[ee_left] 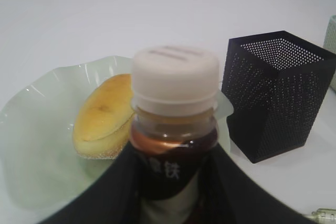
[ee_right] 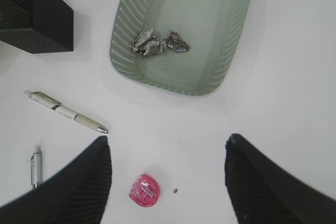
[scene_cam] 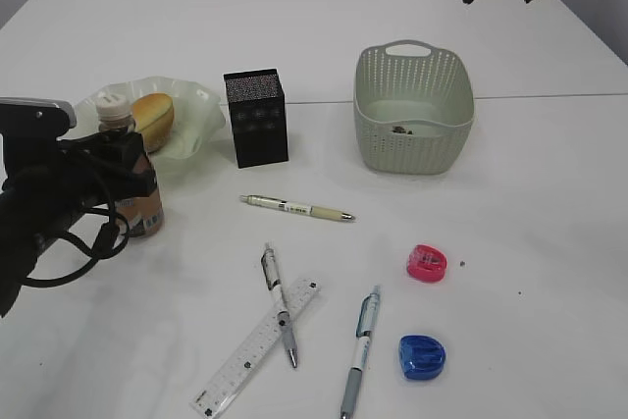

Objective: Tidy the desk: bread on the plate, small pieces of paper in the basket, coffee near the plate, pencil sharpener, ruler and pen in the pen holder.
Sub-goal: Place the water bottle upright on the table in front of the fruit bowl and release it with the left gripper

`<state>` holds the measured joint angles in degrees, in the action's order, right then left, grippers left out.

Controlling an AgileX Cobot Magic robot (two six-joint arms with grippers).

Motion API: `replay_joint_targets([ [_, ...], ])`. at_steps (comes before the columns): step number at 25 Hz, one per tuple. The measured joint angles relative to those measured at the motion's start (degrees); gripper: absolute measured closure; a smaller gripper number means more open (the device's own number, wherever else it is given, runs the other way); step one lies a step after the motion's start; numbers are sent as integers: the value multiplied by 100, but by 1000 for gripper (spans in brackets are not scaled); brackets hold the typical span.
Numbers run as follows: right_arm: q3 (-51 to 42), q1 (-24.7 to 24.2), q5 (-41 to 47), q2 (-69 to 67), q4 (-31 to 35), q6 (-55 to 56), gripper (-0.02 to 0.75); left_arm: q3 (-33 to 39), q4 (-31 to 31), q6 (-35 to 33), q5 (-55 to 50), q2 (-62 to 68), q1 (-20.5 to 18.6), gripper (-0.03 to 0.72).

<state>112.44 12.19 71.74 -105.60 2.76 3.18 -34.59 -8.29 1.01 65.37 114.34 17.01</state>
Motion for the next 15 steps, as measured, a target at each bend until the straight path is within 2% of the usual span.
replay_joint_targets([
  [3, 0, 0, 0, 0, -10, 0, 242, 0, 32, 0, 0, 0, 0, 445],
  [9, 0, 0, 0, 0, -10, 0, 242, 0, 158, 0, 8, 0, -12, 342],
  [15, 0, 0, 0, 0, -10, 0, 242, 69, 217, 0, 73, 0, -12, 325],
])
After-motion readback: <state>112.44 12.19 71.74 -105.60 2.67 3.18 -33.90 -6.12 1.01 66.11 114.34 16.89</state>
